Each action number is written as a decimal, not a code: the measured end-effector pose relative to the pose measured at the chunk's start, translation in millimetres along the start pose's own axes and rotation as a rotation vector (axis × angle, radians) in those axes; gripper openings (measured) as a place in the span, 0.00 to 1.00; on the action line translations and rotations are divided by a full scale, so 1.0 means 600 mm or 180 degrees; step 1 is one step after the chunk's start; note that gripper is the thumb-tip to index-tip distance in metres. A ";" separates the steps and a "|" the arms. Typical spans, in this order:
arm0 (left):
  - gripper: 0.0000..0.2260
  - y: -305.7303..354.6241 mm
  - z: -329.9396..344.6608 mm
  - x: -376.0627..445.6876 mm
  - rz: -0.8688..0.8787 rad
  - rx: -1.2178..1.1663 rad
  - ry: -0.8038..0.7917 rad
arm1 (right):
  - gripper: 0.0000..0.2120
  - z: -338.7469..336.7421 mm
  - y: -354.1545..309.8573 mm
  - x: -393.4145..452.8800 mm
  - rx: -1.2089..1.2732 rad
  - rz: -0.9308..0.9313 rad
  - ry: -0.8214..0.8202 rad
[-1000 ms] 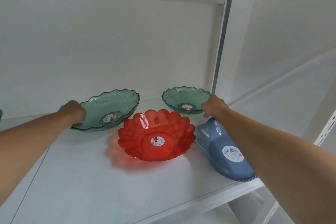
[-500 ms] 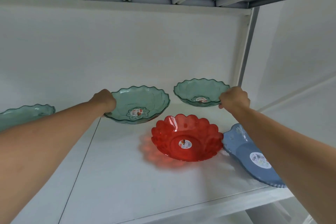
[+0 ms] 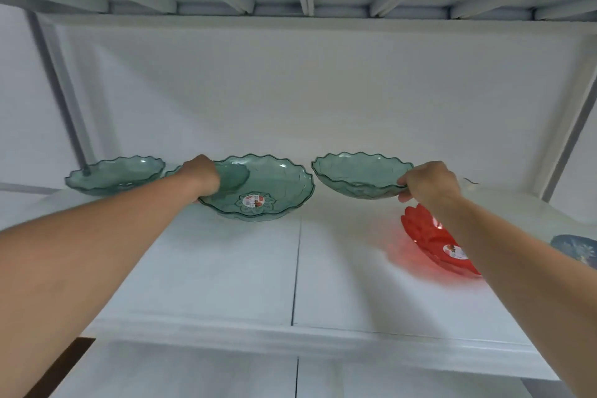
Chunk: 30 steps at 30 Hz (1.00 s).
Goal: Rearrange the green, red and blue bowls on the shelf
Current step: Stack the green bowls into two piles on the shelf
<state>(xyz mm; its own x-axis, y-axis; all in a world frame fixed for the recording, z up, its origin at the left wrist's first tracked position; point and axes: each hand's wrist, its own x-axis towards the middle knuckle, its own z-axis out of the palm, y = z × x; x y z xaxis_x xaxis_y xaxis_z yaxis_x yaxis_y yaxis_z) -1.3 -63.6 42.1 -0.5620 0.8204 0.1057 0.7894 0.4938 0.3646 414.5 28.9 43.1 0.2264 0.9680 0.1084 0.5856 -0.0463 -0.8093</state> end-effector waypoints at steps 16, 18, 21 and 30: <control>0.10 -0.402 -0.139 -0.111 -0.0951 -0.0471 0.0419 | 0.08 0.221 -0.164 -0.190 0.0499 -0.0751 -0.0903; 0.13 -0.442 -0.146 -0.103 -0.0876 -0.0590 0.0369 | 0.07 0.251 -0.181 -0.223 0.0493 -0.0768 -0.0898; 0.10 -0.501 -0.153 -0.080 -0.0772 -0.0639 0.0354 | 0.08 0.299 -0.199 -0.268 0.0479 -0.0681 -0.0838; 0.03 -0.652 -0.165 0.001 -0.0675 -0.0407 0.0216 | 0.09 0.386 -0.243 -0.352 0.0438 -0.0505 -0.0691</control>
<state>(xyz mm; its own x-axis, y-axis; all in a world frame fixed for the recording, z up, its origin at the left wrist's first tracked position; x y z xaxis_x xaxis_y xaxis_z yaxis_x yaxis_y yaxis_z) -335.1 -284.8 -8.9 -0.7303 0.6790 0.0747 0.6169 0.6087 0.4989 101.1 -111.5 4.5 -0.0398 0.9912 0.1259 0.4861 0.1293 -0.8643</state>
